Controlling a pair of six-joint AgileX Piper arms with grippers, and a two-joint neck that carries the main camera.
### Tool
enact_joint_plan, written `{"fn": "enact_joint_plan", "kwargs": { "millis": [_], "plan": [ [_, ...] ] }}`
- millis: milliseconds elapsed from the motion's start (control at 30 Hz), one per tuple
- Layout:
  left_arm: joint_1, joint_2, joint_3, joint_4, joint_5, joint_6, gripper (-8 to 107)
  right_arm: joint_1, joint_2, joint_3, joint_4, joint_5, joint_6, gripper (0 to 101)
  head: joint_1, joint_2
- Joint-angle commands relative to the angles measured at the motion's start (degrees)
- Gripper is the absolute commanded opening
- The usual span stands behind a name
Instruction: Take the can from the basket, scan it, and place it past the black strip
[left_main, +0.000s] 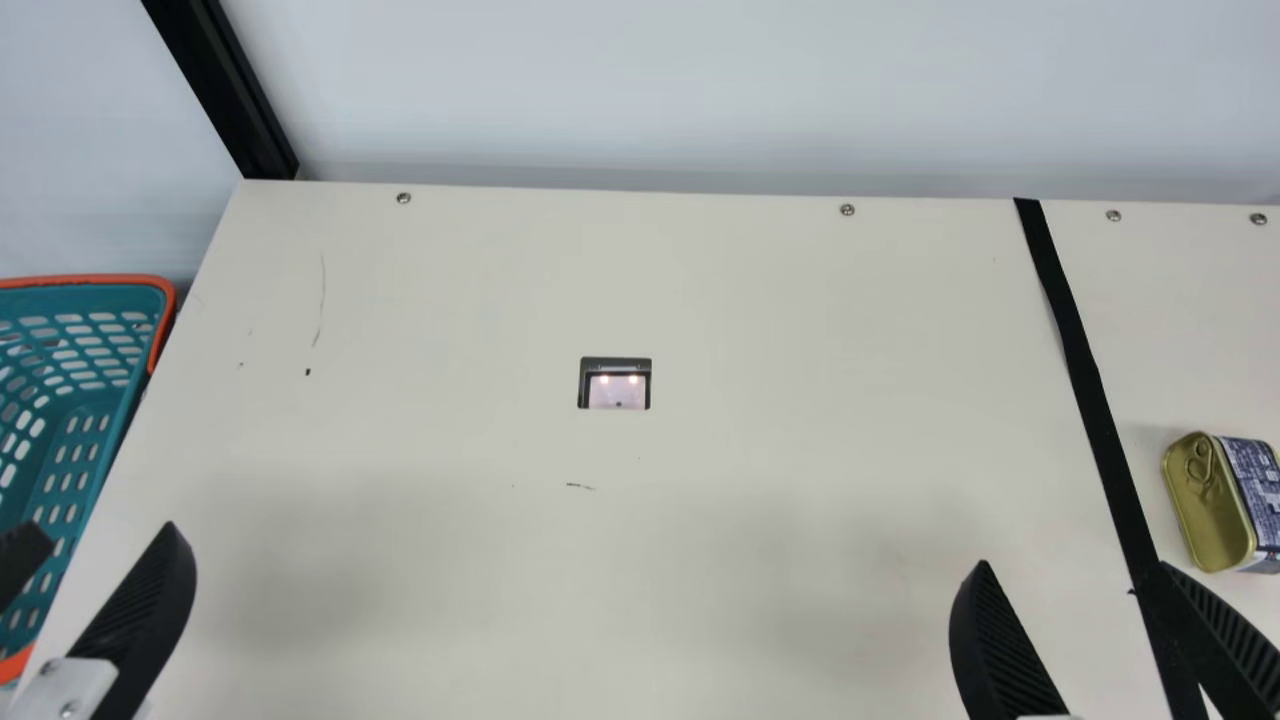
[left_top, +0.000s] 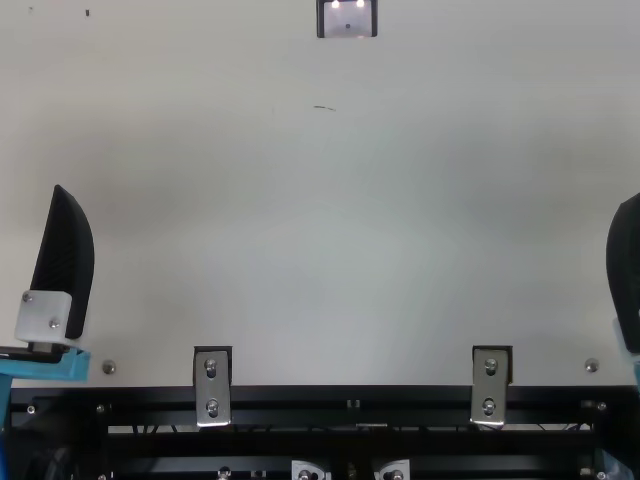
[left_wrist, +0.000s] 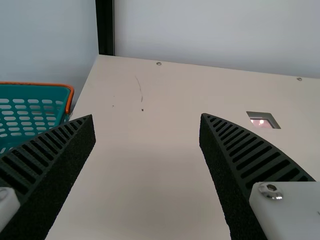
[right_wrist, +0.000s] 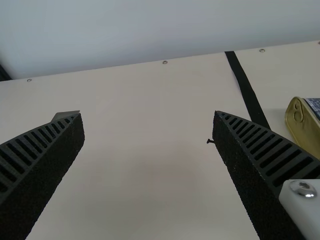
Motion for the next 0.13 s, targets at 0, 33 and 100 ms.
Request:
{"fn": "enact_joint_plan", "kwargs": {
  "millis": [0,33,100],
  "plan": [
    [0.0,0.0,0.0,0.0,0.0,0.0,90,0.0,0.0,0.0,0.0,0.0,0.0,101,-0.5,0.9],
    [0.0,0.0,0.0,0.0,0.0,0.0,90,0.0,0.0,0.0,0.0,0.0,0.0,101,-0.5,0.9],
    [0.0,0.0,0.0,0.0,0.0,0.0,90,0.0,0.0,0.0,0.0,0.0,0.0,101,-0.5,0.9]
  ]
}}
